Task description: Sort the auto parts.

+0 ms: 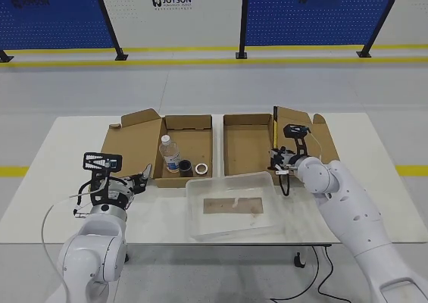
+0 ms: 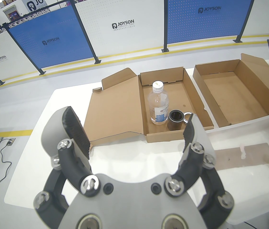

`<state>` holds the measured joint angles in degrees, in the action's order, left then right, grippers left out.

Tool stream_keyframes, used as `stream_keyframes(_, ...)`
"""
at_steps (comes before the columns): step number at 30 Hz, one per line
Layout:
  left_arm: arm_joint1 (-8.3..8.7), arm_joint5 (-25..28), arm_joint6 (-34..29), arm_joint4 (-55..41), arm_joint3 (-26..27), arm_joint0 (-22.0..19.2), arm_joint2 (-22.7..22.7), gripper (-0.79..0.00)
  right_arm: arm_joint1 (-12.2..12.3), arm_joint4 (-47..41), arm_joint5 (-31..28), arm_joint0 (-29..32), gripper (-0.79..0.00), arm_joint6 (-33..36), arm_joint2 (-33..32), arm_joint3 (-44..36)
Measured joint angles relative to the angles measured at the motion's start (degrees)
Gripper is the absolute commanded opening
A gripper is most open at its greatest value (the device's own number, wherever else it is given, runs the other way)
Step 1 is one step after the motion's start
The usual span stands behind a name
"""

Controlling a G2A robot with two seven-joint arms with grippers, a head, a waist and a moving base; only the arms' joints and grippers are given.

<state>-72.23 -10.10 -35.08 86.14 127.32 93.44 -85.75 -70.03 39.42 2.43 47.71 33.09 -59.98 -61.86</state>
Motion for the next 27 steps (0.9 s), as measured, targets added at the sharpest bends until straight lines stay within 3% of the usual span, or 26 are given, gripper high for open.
stream_keyframes(8, 0.0, 0.0, 0.0, 0.0, 0.0, 0.0, 0.0, 0.0, 0.1, 1.1, -0.8, 0.5, -0.416, 0.3, -0.8, -1.3)
stream_keyframes(9, 0.0, 0.0, 0.0, 0.0, 0.0, 0.0, 0.0, 0.0, 0.2, 1.1, -1.0, 0.7, -0.234, 0.0, -1.1, -1.7)
stream_keyframes(10, 0.0, 0.0, 0.0, 0.0, 0.0, 0.0, 0.0, 0.0, 0.2, 1.1, -1.3, 0.9, 0.0, -0.2, -1.3, -2.0)
stream_keyframes(17, 0.0, 0.0, 0.0, 0.0, 0.0, 0.0, 0.0, 0.0, 1.1, -0.5, -5.0, 4.3, 0.0, -5.2, -5.6, -7.0)
stream_keyframes(27, 0.0, 0.0, 0.0, 0.0, 0.0, 0.0, 0.0, 0.0, 3.7, -3.9, -11.2, 18.2, 0.0, -12.9, -18.4, -23.2)
